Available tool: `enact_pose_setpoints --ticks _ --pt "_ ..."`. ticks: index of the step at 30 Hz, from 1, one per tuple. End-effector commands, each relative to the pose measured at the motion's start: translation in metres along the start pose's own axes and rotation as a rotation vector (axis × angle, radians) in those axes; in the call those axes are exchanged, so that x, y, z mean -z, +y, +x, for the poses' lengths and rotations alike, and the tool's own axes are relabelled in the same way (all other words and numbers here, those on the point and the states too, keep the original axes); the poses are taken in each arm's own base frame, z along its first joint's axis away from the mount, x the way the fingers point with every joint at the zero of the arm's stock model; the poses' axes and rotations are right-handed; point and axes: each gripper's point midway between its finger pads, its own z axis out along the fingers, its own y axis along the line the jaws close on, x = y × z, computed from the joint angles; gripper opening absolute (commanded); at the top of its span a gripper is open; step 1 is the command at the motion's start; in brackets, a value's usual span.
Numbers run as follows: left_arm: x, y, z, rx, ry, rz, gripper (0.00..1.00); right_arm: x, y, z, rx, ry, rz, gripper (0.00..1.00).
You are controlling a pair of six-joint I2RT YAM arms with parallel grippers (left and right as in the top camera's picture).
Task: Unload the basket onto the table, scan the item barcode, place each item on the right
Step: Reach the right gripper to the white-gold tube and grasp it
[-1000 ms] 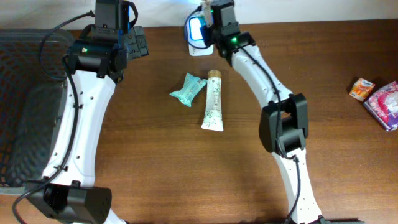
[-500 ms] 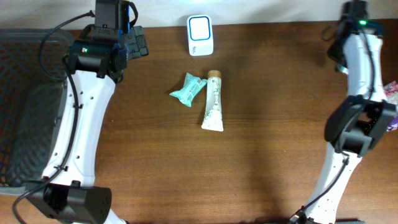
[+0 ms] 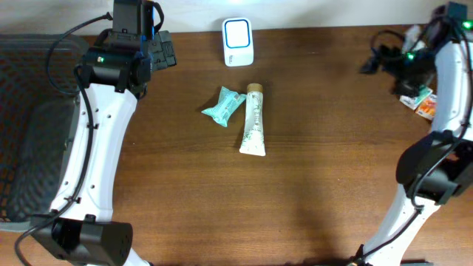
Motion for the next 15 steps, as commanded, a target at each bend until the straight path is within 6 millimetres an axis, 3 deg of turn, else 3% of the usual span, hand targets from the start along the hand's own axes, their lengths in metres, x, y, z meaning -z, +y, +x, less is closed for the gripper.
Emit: enact_pose_setpoints --ticks 1,2,3,4,7,9,11,12,13,14,15 --pt "0.000 0.003 -0.002 -0.007 -0.007 -0.008 0.99 -0.046 0.087 0.040 0.245 0.132 -0.128 0.66" --pt "0.000 0.003 -0.002 -0.007 -0.006 -0.008 0.99 -0.062 0.106 0.051 0.313 0.151 -0.104 0.46" --pt "0.000 0.003 -0.002 -0.007 -0.006 -0.008 0.99 -0.087 0.131 0.065 0.354 0.162 -0.062 0.46" --pt "0.000 0.003 -0.002 -0.007 -0.006 -0.008 0.99 -0.102 0.144 0.072 0.361 0.152 -0.010 0.46" --pt "0.000 0.003 -0.002 -0.007 -0.007 -0.008 0.99 -0.152 0.173 0.094 0.376 0.031 0.226 0.47" --pt "0.000 0.003 -0.002 -0.007 -0.007 -0.008 0.99 -0.170 0.190 0.110 0.375 0.008 0.231 0.45" --pt "0.000 0.003 -0.002 -0.007 -0.007 -0.008 0.99 -0.191 0.193 0.124 0.351 -0.002 0.232 0.48" --pt "0.000 0.003 -0.002 -0.007 -0.007 -0.008 0.99 -0.196 0.187 0.127 0.328 0.003 0.249 0.56" --pt "0.000 0.003 -0.002 -0.007 -0.006 -0.009 0.99 -0.202 0.178 0.130 0.320 0.016 0.264 0.58" --pt "0.000 0.003 -0.002 -0.007 -0.006 -0.008 0.99 -0.208 0.172 0.133 0.317 0.029 0.274 0.58" --pt "0.000 0.003 -0.002 -0.007 -0.007 -0.008 0.99 -0.214 0.165 0.138 0.314 0.045 0.286 0.46"
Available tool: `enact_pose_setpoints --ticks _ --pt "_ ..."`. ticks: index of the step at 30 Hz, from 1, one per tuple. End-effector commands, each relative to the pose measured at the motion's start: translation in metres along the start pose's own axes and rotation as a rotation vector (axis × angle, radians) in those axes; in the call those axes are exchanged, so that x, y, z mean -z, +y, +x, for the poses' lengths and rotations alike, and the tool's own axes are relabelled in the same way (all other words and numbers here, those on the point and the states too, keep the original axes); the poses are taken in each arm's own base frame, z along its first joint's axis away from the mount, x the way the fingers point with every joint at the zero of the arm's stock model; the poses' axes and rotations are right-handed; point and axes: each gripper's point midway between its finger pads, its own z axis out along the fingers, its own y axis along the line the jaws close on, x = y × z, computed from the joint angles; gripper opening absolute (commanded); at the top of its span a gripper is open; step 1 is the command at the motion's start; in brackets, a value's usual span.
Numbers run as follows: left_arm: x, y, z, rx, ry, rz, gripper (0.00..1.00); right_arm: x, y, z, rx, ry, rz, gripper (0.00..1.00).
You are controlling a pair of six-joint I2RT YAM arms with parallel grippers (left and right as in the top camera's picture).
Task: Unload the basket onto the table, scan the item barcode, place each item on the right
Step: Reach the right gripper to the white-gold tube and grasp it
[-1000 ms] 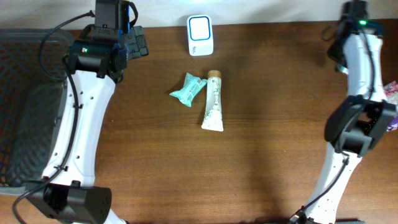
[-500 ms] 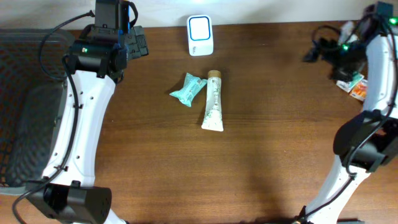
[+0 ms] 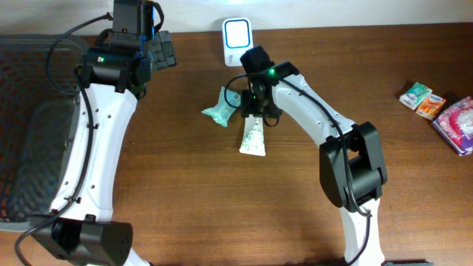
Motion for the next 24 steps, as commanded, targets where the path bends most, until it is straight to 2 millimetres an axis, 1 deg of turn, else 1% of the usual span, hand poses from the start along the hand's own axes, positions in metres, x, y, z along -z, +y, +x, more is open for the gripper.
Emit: enact_pose_setpoints --ticks 1,4,5,6,7,8,9,10,11,12,13,14,15,16,17,18,19,20,21,22,24 --pt "0.000 0.003 -0.002 -0.007 -0.007 -0.008 0.99 -0.019 -0.013 0.012 -0.025 0.031 0.047 0.41" --pt "0.000 0.003 -0.002 -0.007 -0.006 -0.009 0.99 -0.024 -0.019 0.021 -0.026 0.056 0.070 0.33" --pt "0.000 0.003 -0.002 -0.007 -0.007 -0.008 0.99 -0.025 -0.021 0.023 -0.025 0.062 0.074 0.33" --pt "0.000 0.003 -0.002 -0.007 -0.007 -0.008 0.99 -0.024 -0.024 0.024 -0.015 0.064 0.091 0.27" --pt "0.000 0.003 -0.002 -0.007 -0.006 -0.008 0.99 -0.023 -0.037 0.024 -0.018 0.060 0.152 0.16" --pt "0.000 0.003 -0.002 -0.007 -0.007 -0.008 0.99 -0.020 -0.057 0.025 -0.035 0.071 0.215 0.09" --pt "0.000 0.003 -0.002 -0.007 -0.007 -0.008 0.99 -0.017 -0.075 0.026 -0.066 0.096 0.239 0.04" --pt "0.000 0.003 -0.002 -0.007 -0.007 -0.008 0.99 -0.013 -0.095 0.027 -0.107 0.123 0.259 0.04" --pt "0.000 0.003 -0.002 -0.007 -0.007 -0.008 0.99 -0.007 -0.122 0.028 -0.156 0.150 0.293 0.06" --pt "0.000 0.003 -0.002 -0.007 -0.006 -0.008 0.99 0.001 -0.150 0.028 -0.203 0.166 0.340 0.09" --pt "0.000 0.003 -0.002 -0.007 -0.007 -0.008 0.99 0.024 -0.189 0.026 -0.223 0.217 0.349 0.28" --pt "0.000 0.003 -0.002 -0.007 -0.006 -0.009 0.99 0.033 -0.193 0.024 -0.215 0.227 0.346 0.38" --pt "0.000 0.003 -0.002 -0.007 -0.007 -0.008 0.99 0.045 -0.193 0.021 -0.195 0.234 0.343 0.49" --pt "0.000 0.003 -0.002 -0.007 -0.007 -0.008 0.99 0.057 -0.188 0.017 -0.183 0.233 0.335 0.57" --pt "0.000 0.003 -0.002 -0.007 -0.007 -0.008 0.99 0.065 -0.174 0.014 -0.168 0.228 0.307 0.61" --pt "0.000 0.003 -0.002 -0.008 -0.006 -0.008 0.99 0.067 -0.163 0.013 -0.149 0.225 0.292 0.62" --pt "0.000 0.003 -0.002 -0.007 -0.006 -0.008 0.99 0.064 -0.150 0.014 -0.109 0.217 0.306 0.67" --pt "0.000 0.003 -0.002 -0.007 -0.006 -0.008 0.99 0.061 -0.146 0.013 -0.077 0.191 0.371 0.76" --pt "0.000 0.003 -0.002 -0.007 -0.007 -0.008 0.99 0.060 -0.149 0.011 -0.061 0.167 0.449 0.94" --pt "0.000 0.003 -0.002 -0.008 -0.006 -0.008 0.99 0.059 -0.151 0.011 -0.067 0.139 0.526 0.95" --pt "0.000 0.003 -0.002 -0.008 -0.006 -0.008 0.99 0.049 -0.147 0.012 -0.061 0.110 0.580 0.95"
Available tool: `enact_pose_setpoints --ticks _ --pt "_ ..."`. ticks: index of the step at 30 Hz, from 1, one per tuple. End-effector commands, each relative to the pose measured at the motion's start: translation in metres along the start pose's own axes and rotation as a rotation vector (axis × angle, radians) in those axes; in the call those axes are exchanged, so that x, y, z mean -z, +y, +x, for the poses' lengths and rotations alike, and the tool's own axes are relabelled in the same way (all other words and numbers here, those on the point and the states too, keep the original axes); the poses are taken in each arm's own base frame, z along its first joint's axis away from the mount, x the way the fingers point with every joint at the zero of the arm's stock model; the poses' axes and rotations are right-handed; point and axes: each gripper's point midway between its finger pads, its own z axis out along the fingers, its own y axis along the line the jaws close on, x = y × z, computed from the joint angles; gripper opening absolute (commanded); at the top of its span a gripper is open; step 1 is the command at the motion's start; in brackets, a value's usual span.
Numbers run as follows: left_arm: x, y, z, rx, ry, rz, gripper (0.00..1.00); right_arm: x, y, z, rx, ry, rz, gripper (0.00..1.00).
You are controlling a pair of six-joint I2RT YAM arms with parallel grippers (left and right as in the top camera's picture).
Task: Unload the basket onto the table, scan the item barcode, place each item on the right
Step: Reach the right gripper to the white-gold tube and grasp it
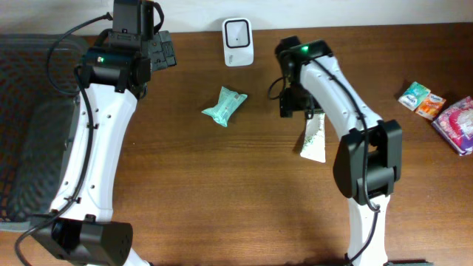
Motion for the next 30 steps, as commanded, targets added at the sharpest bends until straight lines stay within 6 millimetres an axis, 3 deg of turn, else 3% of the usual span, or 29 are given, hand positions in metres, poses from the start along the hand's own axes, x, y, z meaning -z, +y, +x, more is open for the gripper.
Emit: enact_pose_setpoints --ticks 1,3,5,6,11,15,17,20,23,25,26,27,30 --pt "0.000 0.003 -0.002 -0.007 -0.006 -0.008 0.99 -0.020 -0.004 -0.002 -0.043 -0.053 0.145 0.95" --pt "0.000 0.003 -0.002 -0.007 -0.006 -0.008 0.99 -0.042 0.002 0.001 -0.046 -0.064 0.156 0.93" --pt "0.000 0.003 -0.002 -0.008 -0.006 -0.008 0.99 -0.056 0.005 0.004 -0.047 -0.065 0.156 0.71" --pt "0.000 0.003 -0.002 -0.007 -0.006 -0.008 0.99 -0.062 0.005 0.006 -0.047 -0.068 0.160 0.67" --pt "0.000 0.003 -0.002 -0.007 -0.006 -0.008 0.99 -0.087 -0.006 0.015 -0.037 -0.088 0.246 0.61" --pt "0.000 0.003 -0.002 -0.007 -0.006 -0.008 0.99 -0.103 -0.001 0.028 -0.031 -0.058 0.221 0.04" --pt "0.000 0.003 -0.002 -0.007 -0.006 -0.008 0.99 -0.094 0.011 0.026 -0.038 -0.024 0.139 0.04" --pt "0.000 0.003 -0.002 -0.007 -0.006 -0.008 0.99 -0.055 0.040 0.013 0.049 0.007 -0.063 0.04" --pt "0.000 0.003 -0.002 -0.007 -0.006 -0.008 0.99 0.006 0.089 0.009 0.192 0.062 -0.549 0.04" --pt "0.000 0.003 -0.002 -0.007 -0.006 -0.008 0.99 0.032 0.106 0.015 0.245 0.105 -0.893 0.04" --pt "0.000 0.003 -0.002 -0.007 -0.006 -0.008 0.99 0.036 0.101 0.018 0.223 0.137 -1.029 0.04" --pt "0.000 0.003 -0.002 -0.008 -0.006 -0.008 0.99 0.026 0.091 0.020 0.169 0.173 -1.088 0.04" --pt "0.000 0.003 -0.002 -0.008 -0.006 -0.008 0.99 -0.016 0.058 0.029 0.009 0.239 -1.156 0.04"
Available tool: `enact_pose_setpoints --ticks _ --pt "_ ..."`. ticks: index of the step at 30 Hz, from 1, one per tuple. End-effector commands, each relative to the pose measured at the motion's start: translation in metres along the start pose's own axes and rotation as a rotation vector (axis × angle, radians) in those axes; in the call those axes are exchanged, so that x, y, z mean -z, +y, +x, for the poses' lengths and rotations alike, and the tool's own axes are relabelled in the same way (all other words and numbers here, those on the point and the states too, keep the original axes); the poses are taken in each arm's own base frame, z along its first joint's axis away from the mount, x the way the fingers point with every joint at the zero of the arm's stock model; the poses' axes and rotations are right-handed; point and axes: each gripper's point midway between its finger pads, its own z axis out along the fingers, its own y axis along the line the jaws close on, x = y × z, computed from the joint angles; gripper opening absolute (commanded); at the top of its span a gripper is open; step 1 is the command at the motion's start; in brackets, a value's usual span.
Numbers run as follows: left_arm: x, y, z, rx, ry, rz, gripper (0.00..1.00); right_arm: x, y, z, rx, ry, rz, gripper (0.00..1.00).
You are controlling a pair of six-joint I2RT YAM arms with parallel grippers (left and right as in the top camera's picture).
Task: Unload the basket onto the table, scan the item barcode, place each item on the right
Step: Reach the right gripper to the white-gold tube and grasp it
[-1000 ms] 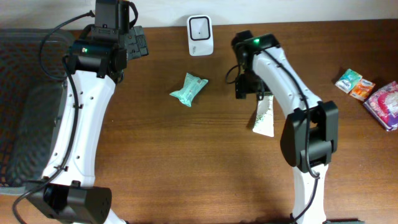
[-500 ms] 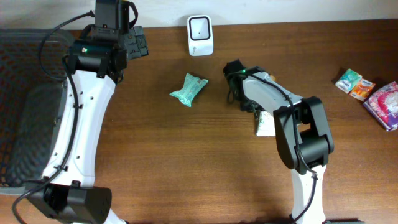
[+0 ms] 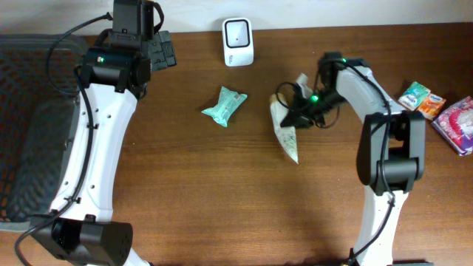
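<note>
The white barcode scanner (image 3: 237,41) stands at the table's back edge. My right gripper (image 3: 297,115) is shut on the white and green tube (image 3: 287,134), right of and in front of the scanner. The tube slants down and to the right from the gripper, its narrow end pointing to the table's front. A teal packet (image 3: 224,105) lies on the table below the scanner, left of the tube. My left gripper (image 3: 165,50) stays at the back left, away from all of these. Its jaws cannot be made out.
A black mesh basket (image 3: 29,133) fills the left edge. At the far right lie a small teal box (image 3: 415,94), an orange box (image 3: 430,108) and a pink pack (image 3: 460,124). The right arm arches over the table's right half.
The right wrist has shifted right and turned. The tube, which hung at the gripper's right, now sits left of the wrist and slants the other way. The left arm has not moved.
The tube first lay beside the teal packet, with the right arm far off at the right edge. Then the right gripper was on the tube's upper end. Later it held the tube right of the packet, and now holds it re-angled in front of the scanner.
</note>
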Motion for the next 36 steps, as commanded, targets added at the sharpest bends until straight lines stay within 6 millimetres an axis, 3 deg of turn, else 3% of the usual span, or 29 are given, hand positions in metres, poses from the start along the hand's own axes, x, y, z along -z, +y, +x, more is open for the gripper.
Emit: enact_pose_setpoints --ticks 1,2,3,4,7,9,12,14,15,19,24,26,28,29,35,36 --pt "0.000 0.003 -0.002 -0.007 -0.006 -0.008 0.99 0.010 -0.035 0.013 -0.121 -0.023 -0.161 0.07" --pt "0.000 0.003 -0.002 -0.007 -0.006 -0.008 0.99 0.013 -0.052 0.015 -0.154 -0.034 -0.138 0.15" --pt "0.000 0.003 -0.002 -0.007 -0.006 -0.009 0.99 0.020 -0.074 0.017 -0.190 -0.047 -0.082 0.39" --pt "0.000 0.003 -0.002 -0.007 -0.006 -0.008 0.99 0.030 -0.082 0.017 -0.218 -0.060 -0.076 0.56" --pt "0.000 0.003 -0.002 -0.008 -0.006 -0.008 0.99 0.079 -0.088 0.014 -0.264 -0.071 0.030 0.66" --pt "0.000 0.003 -0.002 -0.008 -0.006 -0.008 0.99 0.095 -0.069 0.012 -0.215 -0.049 0.136 0.67" --pt "0.000 0.003 -0.002 -0.007 -0.006 -0.008 0.99 0.096 -0.044 0.000 -0.184 -0.078 0.464 0.71" --pt "0.000 0.003 -0.002 -0.007 -0.006 -0.008 0.99 0.093 -0.022 -0.007 -0.151 -0.134 0.658 0.82" --pt "0.000 0.003 -0.002 -0.007 -0.006 -0.008 0.99 0.083 -0.013 -0.005 -0.110 -0.139 0.755 0.98" --pt "0.000 0.003 -0.002 -0.007 -0.006 -0.008 0.99 0.063 -0.011 0.008 -0.146 -0.234 1.071 0.99" --pt "0.000 0.003 -0.002 -0.007 -0.006 -0.008 0.99 0.014 -0.034 0.016 -0.185 -0.195 1.004 1.00" --pt "0.000 0.003 -0.002 -0.007 -0.006 -0.008 0.99 0.006 -0.042 0.016 -0.169 -0.187 1.004 0.93" --pt "0.000 0.003 -0.002 -0.007 -0.006 -0.008 0.99 0.005 -0.044 0.015 -0.166 -0.191 1.007 0.72" --pt "0.000 0.003 -0.002 -0.007 -0.006 -0.008 0.99 0.004 -0.044 0.013 -0.158 -0.198 1.002 0.56" --pt "0.000 0.003 -0.002 -0.007 -0.006 -0.008 0.99 0.009 -0.062 0.013 -0.171 -0.213 1.052 0.58" --pt "0.000 0.003 -0.002 -0.007 -0.006 -0.008 0.99 0.009 -0.067 0.015 -0.180 -0.205 1.055 0.54"
